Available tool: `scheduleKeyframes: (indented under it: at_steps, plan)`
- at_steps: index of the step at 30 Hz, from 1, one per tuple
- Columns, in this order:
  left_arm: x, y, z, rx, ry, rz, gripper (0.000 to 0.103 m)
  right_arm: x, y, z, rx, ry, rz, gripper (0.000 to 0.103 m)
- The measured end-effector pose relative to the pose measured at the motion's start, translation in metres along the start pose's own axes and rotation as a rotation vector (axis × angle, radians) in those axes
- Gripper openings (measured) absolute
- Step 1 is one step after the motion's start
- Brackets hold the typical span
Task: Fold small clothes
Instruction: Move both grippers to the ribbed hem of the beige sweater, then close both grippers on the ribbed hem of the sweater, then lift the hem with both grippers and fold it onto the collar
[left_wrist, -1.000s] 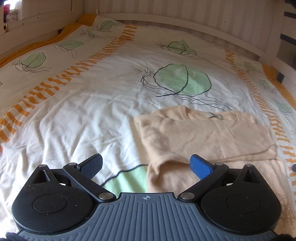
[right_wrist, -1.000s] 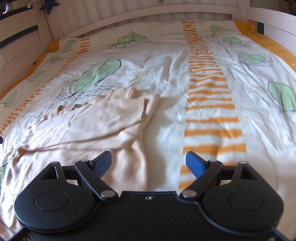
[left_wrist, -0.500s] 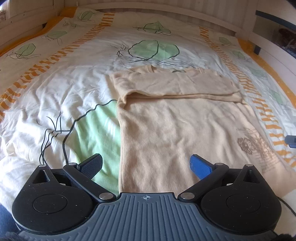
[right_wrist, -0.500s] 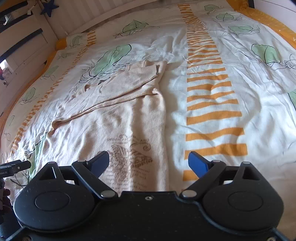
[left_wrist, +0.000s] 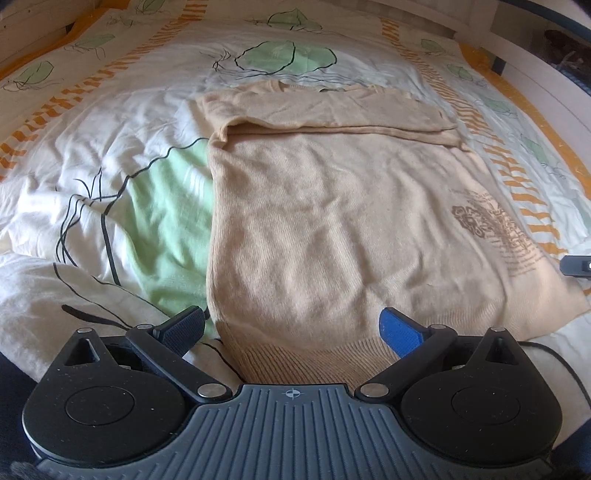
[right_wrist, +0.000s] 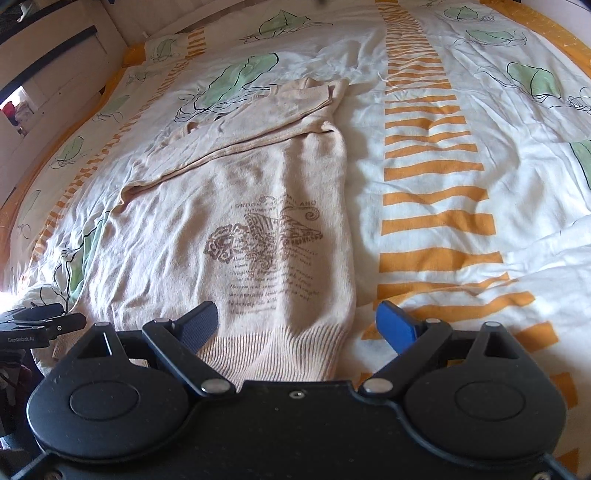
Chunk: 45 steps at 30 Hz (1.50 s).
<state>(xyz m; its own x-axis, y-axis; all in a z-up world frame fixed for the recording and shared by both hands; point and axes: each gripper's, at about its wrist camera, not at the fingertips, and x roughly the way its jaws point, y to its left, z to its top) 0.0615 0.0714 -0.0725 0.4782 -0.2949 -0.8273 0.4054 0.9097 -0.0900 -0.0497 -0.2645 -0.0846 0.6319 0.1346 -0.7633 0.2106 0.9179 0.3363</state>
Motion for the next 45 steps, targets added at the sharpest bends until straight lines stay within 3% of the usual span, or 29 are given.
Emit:
scheduleKeyframes:
  at_steps: [4, 9, 13, 18, 20, 22, 24, 26, 28, 29, 33, 37, 45]
  plan:
    - [0.011, 0.007, -0.001, -0.043, 0.059, -0.019, 0.102, 0.005, 0.002, -0.002, -0.008, 0.023, 0.004, 0.094]
    - [0.014, 0.008, -0.002, -0.043, 0.076, -0.031, 0.101, 0.012, 0.003, -0.004, 0.016, 0.072, 0.048, 0.093]
    - [0.015, 0.008, -0.002, -0.047, 0.089, -0.033, 0.101, 0.015, 0.004, -0.007, 0.039, 0.101, 0.067, 0.073]
    - [0.019, 0.009, 0.000, -0.054, 0.119, -0.020, 0.094, 0.014, 0.002, -0.008, 0.042, 0.105, 0.065, 0.066]
    - [0.019, 0.009, 0.000, -0.051, 0.131, -0.012, 0.087, 0.013, 0.002, -0.008, 0.041, 0.104, 0.067, 0.064]
    - [0.020, 0.010, 0.000, -0.053, 0.143, -0.010, 0.067, 0.013, 0.001, -0.008, 0.042, 0.101, 0.066, 0.058]
    - [0.021, 0.012, 0.000, -0.061, 0.153, -0.007, 0.054, 0.013, 0.000, -0.010, 0.049, 0.098, 0.071, 0.052]
    - [0.021, 0.015, 0.001, -0.075, 0.155, -0.013, 0.040, 0.013, -0.001, -0.011, 0.055, 0.096, 0.076, 0.041]
    - [0.020, 0.017, 0.001, -0.091, 0.153, -0.034, 0.010, 0.012, -0.002, -0.011, 0.066, 0.092, 0.085, 0.030]
    - [0.019, 0.017, 0.001, -0.099, 0.145, -0.042, 0.007, 0.012, -0.003, -0.011, 0.072, 0.090, 0.095, 0.021]
    - [0.010, 0.017, 0.003, -0.120, 0.088, -0.068, 0.007, 0.008, -0.005, -0.009, 0.079, 0.065, 0.146, 0.016]
    - [-0.006, 0.027, 0.013, -0.205, 0.009, -0.117, 0.007, 0.001, -0.008, 0.000, 0.118, 0.010, 0.210, 0.016]
    - [-0.024, 0.050, 0.068, -0.304, -0.146, -0.175, 0.007, 0.000, -0.025, 0.055, 0.202, -0.112, 0.291, 0.016]
